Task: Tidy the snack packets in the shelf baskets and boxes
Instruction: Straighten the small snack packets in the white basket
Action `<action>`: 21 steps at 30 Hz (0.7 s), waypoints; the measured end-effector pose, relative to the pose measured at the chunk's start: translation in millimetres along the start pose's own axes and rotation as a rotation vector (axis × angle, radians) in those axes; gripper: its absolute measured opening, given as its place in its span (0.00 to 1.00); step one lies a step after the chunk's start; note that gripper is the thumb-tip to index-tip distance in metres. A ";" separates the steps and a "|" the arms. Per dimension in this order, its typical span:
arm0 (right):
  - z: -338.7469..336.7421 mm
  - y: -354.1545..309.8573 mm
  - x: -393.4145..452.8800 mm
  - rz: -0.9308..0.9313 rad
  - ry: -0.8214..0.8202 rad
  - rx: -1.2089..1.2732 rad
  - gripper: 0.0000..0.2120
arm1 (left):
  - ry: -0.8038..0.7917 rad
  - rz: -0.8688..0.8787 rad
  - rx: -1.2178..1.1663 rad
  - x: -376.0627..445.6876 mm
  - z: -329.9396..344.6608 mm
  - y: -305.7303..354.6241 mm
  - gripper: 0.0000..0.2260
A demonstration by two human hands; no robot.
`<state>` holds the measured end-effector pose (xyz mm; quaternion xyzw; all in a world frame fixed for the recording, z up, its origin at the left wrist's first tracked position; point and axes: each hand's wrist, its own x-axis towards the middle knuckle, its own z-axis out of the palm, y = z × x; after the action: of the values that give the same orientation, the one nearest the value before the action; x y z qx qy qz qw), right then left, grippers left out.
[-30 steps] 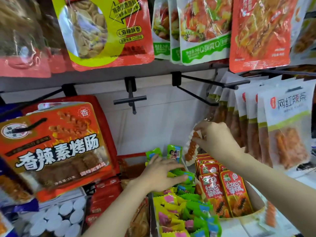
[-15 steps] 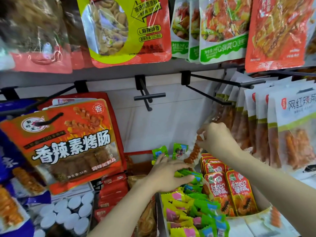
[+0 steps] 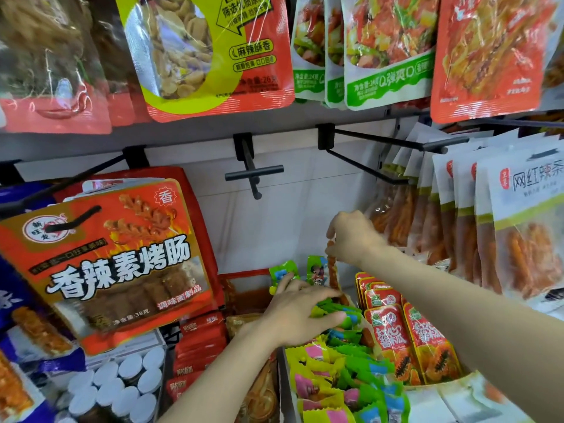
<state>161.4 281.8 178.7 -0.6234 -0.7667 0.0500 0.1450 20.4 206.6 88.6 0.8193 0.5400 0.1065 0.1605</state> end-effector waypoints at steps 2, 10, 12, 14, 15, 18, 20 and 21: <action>11.9 5.0 -4.3 0.003 -0.032 -0.013 0.11 | 0.019 0.014 0.009 -0.9 0.6 0.6 0.23; 48.3 26.4 -16.4 0.044 -0.159 0.122 0.14 | 0.011 0.020 0.043 -3.0 2.3 -2.7 0.24; 53.5 28.4 -16.7 0.045 -0.167 0.166 0.13 | 0.000 0.016 0.051 -2.1 3.0 -2.9 0.24; 55.5 28.9 -19.0 0.030 -0.203 0.213 0.15 | 0.001 0.013 0.051 -1.5 3.1 -3.1 0.26; 52.7 29.4 -20.6 0.026 -0.235 0.252 0.18 | 0.000 0.014 0.050 -1.4 3.0 -3.3 0.26; 34.8 35.4 -30.3 0.103 -0.279 0.423 0.21 | 0.002 0.016 0.061 -2.3 4.1 -3.5 0.25; 27.3 41.0 -39.6 0.112 -0.324 0.284 0.19 | 0.022 0.015 0.065 -1.9 4.7 -2.3 0.21; 27.8 43.6 -46.3 0.117 -0.383 0.180 0.21 | 0.030 0.014 0.062 -2.1 4.6 -1.2 0.19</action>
<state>202.8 249.2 133.6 -0.6304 -0.7353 0.2439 0.0486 20.1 204.5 83.9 0.8260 0.5397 0.1032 0.1260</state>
